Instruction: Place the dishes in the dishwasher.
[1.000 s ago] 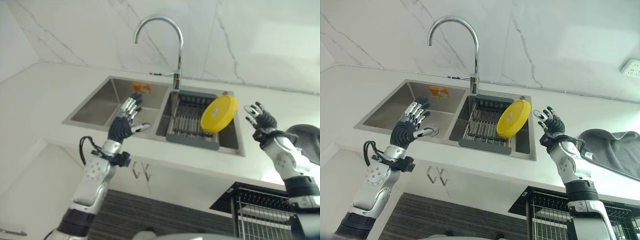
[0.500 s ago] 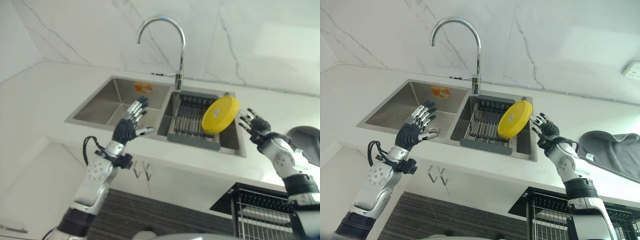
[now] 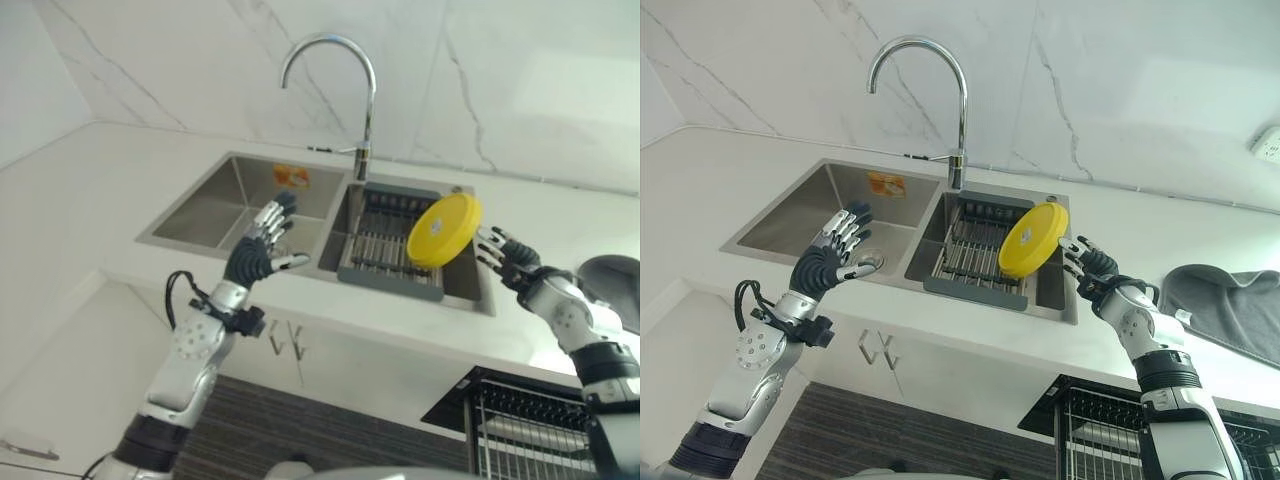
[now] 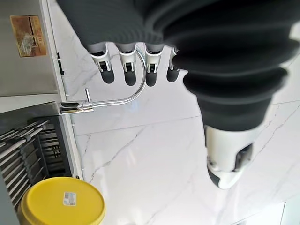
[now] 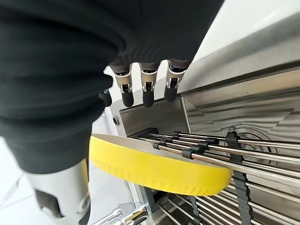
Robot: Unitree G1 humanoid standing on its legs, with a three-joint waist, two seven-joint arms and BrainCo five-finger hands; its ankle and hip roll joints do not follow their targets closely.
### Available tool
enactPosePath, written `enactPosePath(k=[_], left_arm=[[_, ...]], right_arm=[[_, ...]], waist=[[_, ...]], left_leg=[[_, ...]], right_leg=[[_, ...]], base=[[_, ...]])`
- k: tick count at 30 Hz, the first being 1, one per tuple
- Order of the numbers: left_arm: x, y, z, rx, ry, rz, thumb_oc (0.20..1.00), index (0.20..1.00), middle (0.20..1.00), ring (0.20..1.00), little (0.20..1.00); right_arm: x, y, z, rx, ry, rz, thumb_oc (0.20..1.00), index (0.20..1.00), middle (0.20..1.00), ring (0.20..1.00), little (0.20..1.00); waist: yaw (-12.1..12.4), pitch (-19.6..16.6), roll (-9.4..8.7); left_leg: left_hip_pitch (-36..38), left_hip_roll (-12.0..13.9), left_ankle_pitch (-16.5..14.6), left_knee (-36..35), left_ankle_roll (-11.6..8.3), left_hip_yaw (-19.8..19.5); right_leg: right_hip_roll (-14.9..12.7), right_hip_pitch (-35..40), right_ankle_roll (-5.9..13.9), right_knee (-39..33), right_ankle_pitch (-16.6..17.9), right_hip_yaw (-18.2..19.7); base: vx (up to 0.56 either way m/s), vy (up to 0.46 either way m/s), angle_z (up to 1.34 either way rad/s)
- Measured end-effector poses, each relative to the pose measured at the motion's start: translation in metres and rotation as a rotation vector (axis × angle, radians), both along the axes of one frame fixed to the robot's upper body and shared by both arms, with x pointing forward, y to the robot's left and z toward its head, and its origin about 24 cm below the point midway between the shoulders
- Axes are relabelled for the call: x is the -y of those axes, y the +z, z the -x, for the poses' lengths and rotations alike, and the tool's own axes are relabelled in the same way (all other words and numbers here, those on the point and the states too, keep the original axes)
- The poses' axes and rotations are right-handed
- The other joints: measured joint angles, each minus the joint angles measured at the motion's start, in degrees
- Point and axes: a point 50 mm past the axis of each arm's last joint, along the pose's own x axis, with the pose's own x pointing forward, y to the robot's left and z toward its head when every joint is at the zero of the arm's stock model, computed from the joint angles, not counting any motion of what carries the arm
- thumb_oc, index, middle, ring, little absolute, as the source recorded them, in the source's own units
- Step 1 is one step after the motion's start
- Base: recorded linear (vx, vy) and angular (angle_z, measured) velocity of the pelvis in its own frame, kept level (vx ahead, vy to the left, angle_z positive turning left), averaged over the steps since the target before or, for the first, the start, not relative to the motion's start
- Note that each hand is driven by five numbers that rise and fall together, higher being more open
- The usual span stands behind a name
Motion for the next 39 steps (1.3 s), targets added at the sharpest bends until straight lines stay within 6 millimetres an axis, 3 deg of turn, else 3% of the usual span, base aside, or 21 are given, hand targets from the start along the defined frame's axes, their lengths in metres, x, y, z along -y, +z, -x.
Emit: enactPosePath(k=[39], left_arm=[[-0.0048,-0.0044,-0.0015,-0.038,0.018,-0.032,1.000,1.000,1.000,1.000,1.000]], right_arm=[[0.0049,-0.0061,-0.0081,-0.074,-0.021,-0.011,1.000,1.000,1.000,1.000,1.000]], waist=[[2.23,0.00,0.08]], left_leg=[[-0.03,-0.04,-0.07,-0.01,-0.02,-1.68]], right_leg=[[-0.03,0.97,-0.08,-0.27,-0.21,-1.67]], base=[[0.01,0.001,0.01]])
